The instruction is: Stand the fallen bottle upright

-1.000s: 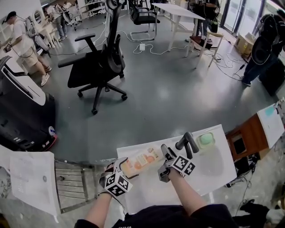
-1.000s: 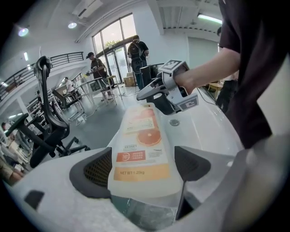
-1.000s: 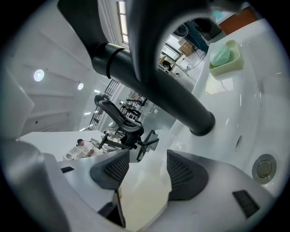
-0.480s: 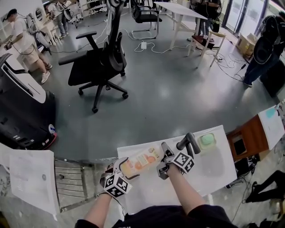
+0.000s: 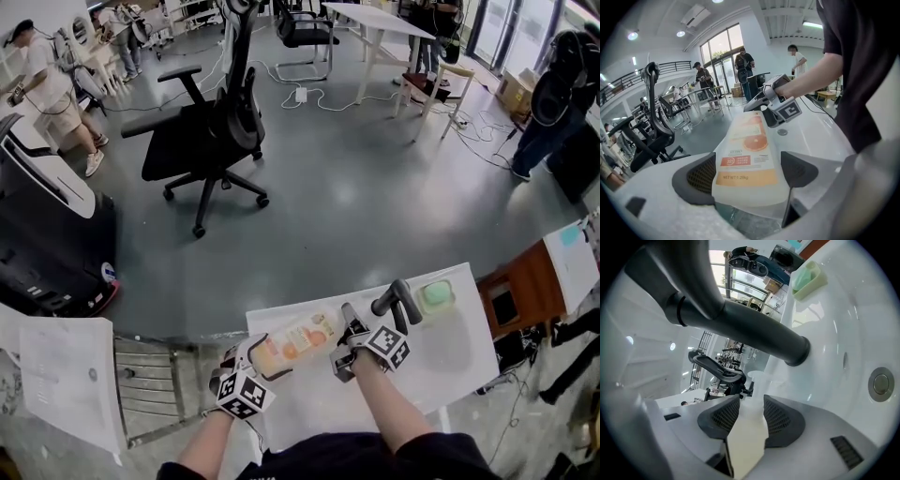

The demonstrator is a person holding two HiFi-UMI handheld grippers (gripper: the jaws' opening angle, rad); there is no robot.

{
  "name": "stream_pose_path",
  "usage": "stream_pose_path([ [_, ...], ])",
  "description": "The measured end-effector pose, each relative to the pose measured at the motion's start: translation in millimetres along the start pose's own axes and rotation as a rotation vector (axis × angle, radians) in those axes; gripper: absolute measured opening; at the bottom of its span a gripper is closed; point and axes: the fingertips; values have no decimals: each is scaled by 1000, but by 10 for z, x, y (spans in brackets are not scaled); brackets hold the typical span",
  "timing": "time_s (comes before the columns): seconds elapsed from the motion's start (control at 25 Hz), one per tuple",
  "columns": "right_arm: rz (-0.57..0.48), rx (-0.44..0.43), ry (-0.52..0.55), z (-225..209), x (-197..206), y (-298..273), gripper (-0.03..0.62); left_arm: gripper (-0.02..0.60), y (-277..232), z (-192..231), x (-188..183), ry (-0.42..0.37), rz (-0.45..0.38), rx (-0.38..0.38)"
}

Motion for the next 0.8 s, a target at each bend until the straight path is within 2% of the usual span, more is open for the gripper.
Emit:
stream_pose_path([
  [0.28,-45,-18,-33,25,16,292,156,430,28,-65,-9,-27,-4,-30],
  [0.56,-32,-106,83,521,-13,484,147,430,91,-109,-82,36,-54,-90],
  [0.8,-11,-188,259,1011,-118,528,146,430,-26,-56,-237,97,-104,-171],
])
Point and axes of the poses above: the fingertips, and each gripper's own axes: y backward along the fingers, z to its left, x out of its underside, and after that the axes turned 10 degrees about -y, right-handed
